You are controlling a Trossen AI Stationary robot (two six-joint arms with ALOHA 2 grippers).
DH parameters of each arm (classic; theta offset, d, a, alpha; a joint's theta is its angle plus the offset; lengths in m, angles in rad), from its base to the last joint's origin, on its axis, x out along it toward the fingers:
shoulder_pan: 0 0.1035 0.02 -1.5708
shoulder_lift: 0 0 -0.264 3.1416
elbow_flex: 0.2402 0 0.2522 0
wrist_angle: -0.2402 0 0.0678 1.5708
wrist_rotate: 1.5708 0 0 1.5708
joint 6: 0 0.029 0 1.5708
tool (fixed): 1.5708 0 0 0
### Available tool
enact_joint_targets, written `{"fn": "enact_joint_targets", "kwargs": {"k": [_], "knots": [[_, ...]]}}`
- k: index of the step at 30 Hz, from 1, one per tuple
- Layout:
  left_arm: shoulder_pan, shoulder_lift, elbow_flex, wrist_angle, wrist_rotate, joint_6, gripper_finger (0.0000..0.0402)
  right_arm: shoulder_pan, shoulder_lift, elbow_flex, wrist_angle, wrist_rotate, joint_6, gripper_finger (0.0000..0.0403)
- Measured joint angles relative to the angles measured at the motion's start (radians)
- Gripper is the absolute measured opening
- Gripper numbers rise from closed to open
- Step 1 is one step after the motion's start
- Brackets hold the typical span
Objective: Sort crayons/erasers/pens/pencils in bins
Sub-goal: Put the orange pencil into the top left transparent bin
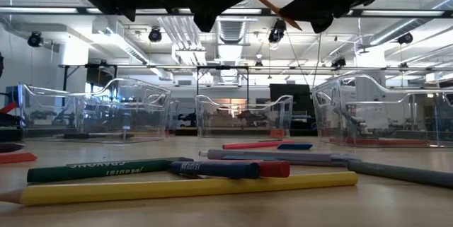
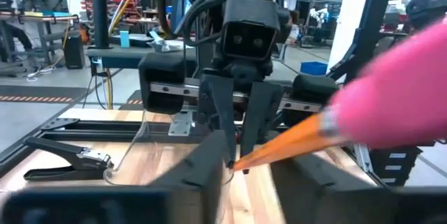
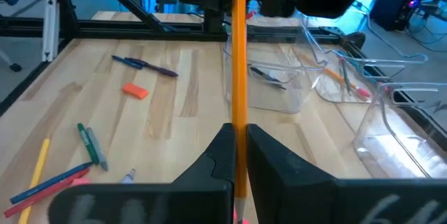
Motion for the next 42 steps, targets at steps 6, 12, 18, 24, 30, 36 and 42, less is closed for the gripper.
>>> {"fn": "enact_joint_targets", "kwargs": {"k": [6, 12, 18, 24, 30, 36, 42], "knots": [[0.001, 0.000, 0.000, -0.001, -0.005, 0.003, 0.0017, 0.002, 0.000, 0.002, -0.034, -0.007, 0.023, 0.0052], [0.009, -0.025, -0.001, -0.044, -0.024, 0.023, 0.0017, 0.003, 0.000, 0.002, -0.078, -0.011, 0.035, 0.0165], [0.080, -0.175, -0.010, -0.352, -0.178, 0.095, 0.0017, 0.003, 0.000, 0.002, -0.093, -0.013, 0.068, 0.0274], [0.285, -0.394, -0.039, -0.623, -0.232, 0.068, 0.0017, 0.002, 0.000, 0.002, -0.130, -0.011, 0.105, 0.0326], [0.541, -0.581, -0.167, -0.612, -0.224, -0.116, 0.0017, 0.002, 0.000, 0.002, -0.132, -0.011, 0.108, 0.0335], [0.745, -0.660, -0.327, -0.621, -0.191, -0.337, 0.0017, 0.003, 0.000, 0.002, -0.130, -0.011, 0.105, 0.0329], [0.872, -0.661, -0.387, -0.620, -0.127, -0.448, 0.0019, 0.003, 0.000, 0.002, -0.131, -0.011, 0.108, 0.0329]]}}
